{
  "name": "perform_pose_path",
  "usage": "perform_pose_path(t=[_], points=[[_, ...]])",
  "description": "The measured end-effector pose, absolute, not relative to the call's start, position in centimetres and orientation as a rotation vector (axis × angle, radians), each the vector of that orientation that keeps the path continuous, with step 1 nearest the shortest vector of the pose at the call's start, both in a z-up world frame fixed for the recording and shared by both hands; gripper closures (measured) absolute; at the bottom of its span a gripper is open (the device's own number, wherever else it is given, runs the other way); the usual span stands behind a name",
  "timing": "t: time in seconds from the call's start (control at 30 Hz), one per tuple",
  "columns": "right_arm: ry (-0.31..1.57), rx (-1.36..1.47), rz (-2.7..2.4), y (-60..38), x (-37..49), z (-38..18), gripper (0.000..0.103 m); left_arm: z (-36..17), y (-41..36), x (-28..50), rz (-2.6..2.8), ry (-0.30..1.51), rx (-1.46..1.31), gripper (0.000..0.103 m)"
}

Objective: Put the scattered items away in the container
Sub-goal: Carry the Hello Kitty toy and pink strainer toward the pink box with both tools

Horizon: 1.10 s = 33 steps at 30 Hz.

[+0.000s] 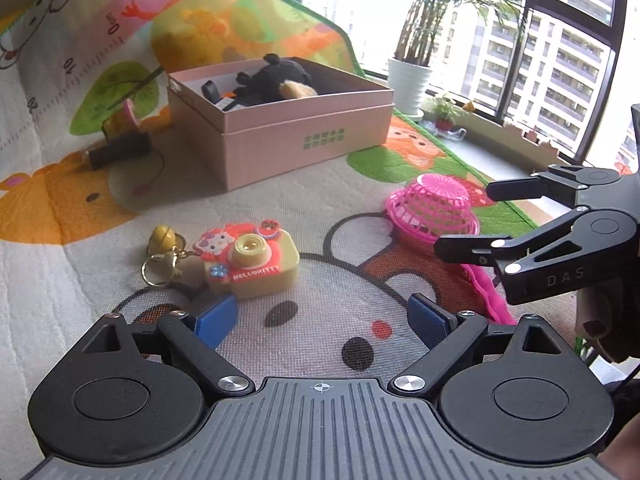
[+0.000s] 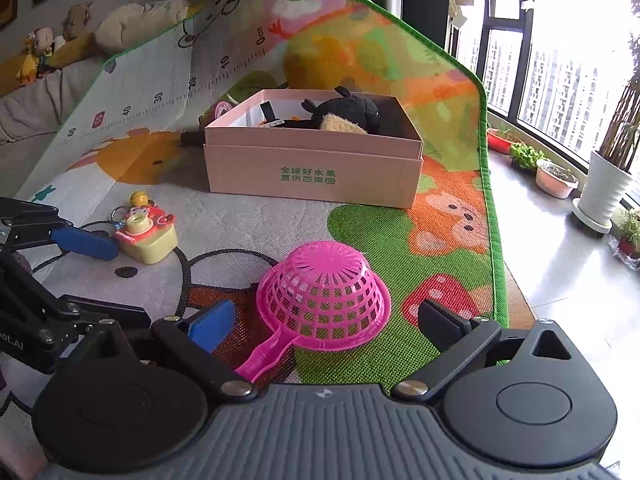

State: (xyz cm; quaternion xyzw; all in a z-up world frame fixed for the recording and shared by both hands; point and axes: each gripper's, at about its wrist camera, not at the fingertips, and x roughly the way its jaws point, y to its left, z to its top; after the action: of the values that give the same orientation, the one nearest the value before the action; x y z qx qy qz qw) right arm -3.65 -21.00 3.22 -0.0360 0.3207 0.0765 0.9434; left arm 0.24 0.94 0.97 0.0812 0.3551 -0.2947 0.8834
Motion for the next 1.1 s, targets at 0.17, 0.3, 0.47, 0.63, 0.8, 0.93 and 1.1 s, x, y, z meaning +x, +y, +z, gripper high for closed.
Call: perform_pose_path(t=[0.17,0.3,0.47,0.63,0.8,0.93,1.1], points=[[0.634,-0.029,0.205,-20.9,-3.9,3.9,0.004,1.2,2.4,0.4,-0.551,0.743,0.156,0.007],[0.652,-0.051,0.183,-19.6,-2.4,3.9,0.006,1.4,3.2,0.4,-0.519,0.746,0.150,0.006],[0.706,-0.029,0.121,-19.7,-0.6,3.2,0.030,2.1,3.4,0.7,-0.486,0.730,0.130,0.005],[0.684,-0.019,0.137,-20.1,-2.0,3.7,0.030,2.2,1.9,2.5,-0.446,0.744,0.101,0.005],[0.663,-0.021,0.141,-20.5,-3.0,4.4,0.030,1.9,-0.3,3.2,-0.455,0.721,0.148,0.006],[0.653,-0.018,0.148,-20.6,-3.6,4.6,0.030,1.1,-1.2,3.5,-0.440,0.708,0.203,0.033],[0.626,-0.028,0.165,-20.4,-4.8,5.3,0.030,1.4,-0.5,2.6,-0.442,0.681,0.222,0.041]])
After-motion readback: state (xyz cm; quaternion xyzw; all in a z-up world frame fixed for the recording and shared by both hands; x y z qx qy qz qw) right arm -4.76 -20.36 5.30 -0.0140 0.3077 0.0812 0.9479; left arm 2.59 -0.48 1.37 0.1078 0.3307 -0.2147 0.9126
